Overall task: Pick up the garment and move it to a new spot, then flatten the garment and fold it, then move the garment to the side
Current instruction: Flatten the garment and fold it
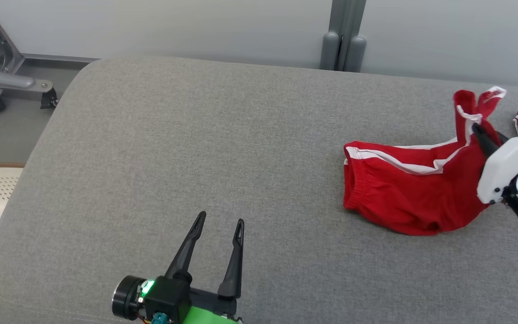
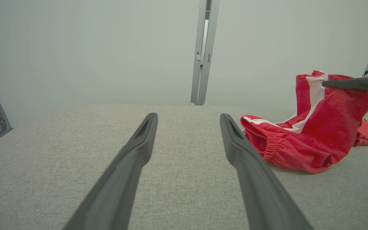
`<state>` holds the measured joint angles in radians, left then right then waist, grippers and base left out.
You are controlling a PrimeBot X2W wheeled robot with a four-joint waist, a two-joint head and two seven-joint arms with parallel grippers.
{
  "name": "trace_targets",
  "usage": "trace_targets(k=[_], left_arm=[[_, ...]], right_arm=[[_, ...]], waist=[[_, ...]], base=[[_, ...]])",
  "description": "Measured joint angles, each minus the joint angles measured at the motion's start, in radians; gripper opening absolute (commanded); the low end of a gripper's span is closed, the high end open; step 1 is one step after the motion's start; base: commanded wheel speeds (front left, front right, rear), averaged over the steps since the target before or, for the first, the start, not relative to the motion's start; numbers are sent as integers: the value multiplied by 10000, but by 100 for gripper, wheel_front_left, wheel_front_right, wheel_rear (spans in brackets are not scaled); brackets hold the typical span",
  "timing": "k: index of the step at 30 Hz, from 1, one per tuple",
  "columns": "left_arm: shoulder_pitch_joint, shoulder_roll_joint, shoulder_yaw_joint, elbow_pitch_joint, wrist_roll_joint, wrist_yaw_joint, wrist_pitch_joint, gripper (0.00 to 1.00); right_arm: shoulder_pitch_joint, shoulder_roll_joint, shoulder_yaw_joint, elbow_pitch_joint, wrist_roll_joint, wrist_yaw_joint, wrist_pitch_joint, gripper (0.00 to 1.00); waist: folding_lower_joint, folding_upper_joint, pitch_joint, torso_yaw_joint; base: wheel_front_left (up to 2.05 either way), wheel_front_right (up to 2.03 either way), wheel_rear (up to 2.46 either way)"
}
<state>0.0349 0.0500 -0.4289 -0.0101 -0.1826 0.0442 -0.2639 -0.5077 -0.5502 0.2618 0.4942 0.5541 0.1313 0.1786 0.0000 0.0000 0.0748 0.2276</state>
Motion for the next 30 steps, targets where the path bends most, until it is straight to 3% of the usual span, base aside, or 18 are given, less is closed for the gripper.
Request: trace_targets(k=[12,13,14,20,30], left_arm=[[6,0,-428,215,-267,-54,0,100],[6,0,-460,247,-320,-52,0,100],[6,0,-472,267,-370,-42,0,100],[29,0,-372,313,-418,36,0,100],[279,-2,-196,169,-336,73,0,100]], right_arm=[[669,2694,79,-382,-694,-6,445,0],[738,2842,73,-314,-746,-6,441,4],[779,2934,58,-272,-769,-6,420,100],[1179,3354,-552,-970,-174,-6,-92,100],[2852,2063,-2240,-2408,150,-8,-855,100]], waist=[[0,0,-15,775],[0,0,-10,839],[0,0,-9,881],[0,0,-170,937],[0,0,-362,255]], base=[[0,0,0],[0,0,0],[0,0,0],[0,0,0],[0,0,0]])
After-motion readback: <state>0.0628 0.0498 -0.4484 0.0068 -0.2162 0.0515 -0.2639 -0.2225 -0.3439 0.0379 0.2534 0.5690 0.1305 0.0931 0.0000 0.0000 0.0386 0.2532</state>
